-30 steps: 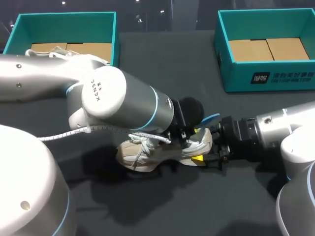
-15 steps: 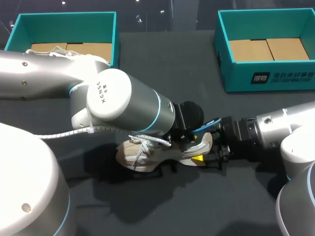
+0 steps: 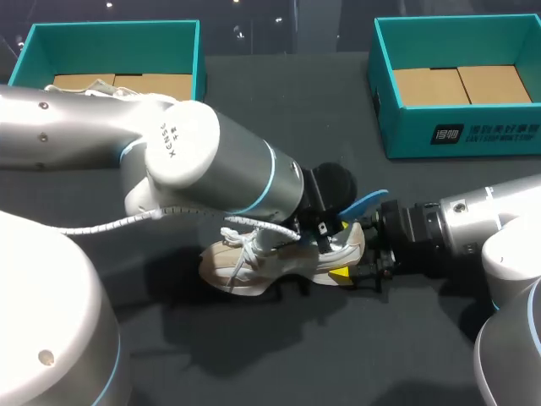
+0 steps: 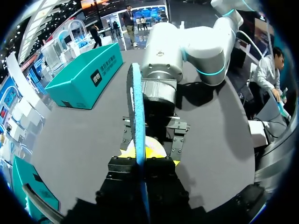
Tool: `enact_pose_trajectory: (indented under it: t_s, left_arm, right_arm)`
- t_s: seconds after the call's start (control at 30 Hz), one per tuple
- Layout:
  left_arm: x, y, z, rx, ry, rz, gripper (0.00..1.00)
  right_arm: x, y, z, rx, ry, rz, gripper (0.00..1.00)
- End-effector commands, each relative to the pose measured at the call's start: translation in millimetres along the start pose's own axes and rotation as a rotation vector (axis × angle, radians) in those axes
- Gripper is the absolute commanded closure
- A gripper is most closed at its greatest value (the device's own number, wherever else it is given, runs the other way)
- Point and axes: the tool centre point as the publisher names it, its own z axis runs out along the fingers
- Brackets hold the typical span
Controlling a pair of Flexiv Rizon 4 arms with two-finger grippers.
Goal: Take the shoe out of the shoebox, open the shoe tongue, remove and reinsert the insole, then place the shoe into the shoebox
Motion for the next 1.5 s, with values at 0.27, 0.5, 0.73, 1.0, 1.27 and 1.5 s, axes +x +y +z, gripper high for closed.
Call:
enact_pose_trajectory:
  t_s: [0.27, 0.5, 0.73, 1.0, 1.27, 1.5]
  left_arm:
    - [4.4, -44.2, -55.0, 0.074, 0.183, -0.045, 1.00]
    - [4.4, -44.2, -55.0, 0.074, 0.183, -0.045, 1.00]
    - [1.3, -60.0, -86.6, 0.226, 0.246, -0.173, 1.00]
    - [-0.4, -105.4, -156.3, 0.462, 0.322, -0.264, 1.00]
    - [-0.4, -105.4, -156.3, 0.462, 0.322, -0.264, 1.00]
    - [11.0, -98.9, -183.2, 0.571, 0.347, -0.311, 1.00]
  right_arm:
    - [1.3, 0.6, 0.1, 0.003, -0.002, 0.001, 1.00]
    - [1.3, 0.6, 0.1, 0.003, -0.002, 0.001, 1.00]
    - [1.3, 0.6, 0.1, 0.003, -0.002, 0.001, 1.00]
    - [1.3, 0.6, 0.1, 0.003, -0.002, 0.001, 1.00]
    - [1.3, 0.6, 0.1, 0.003, -0.002, 0.001, 1.00]
    - [1.3, 0.6, 0.1, 0.003, -0.002, 0.001, 1.00]
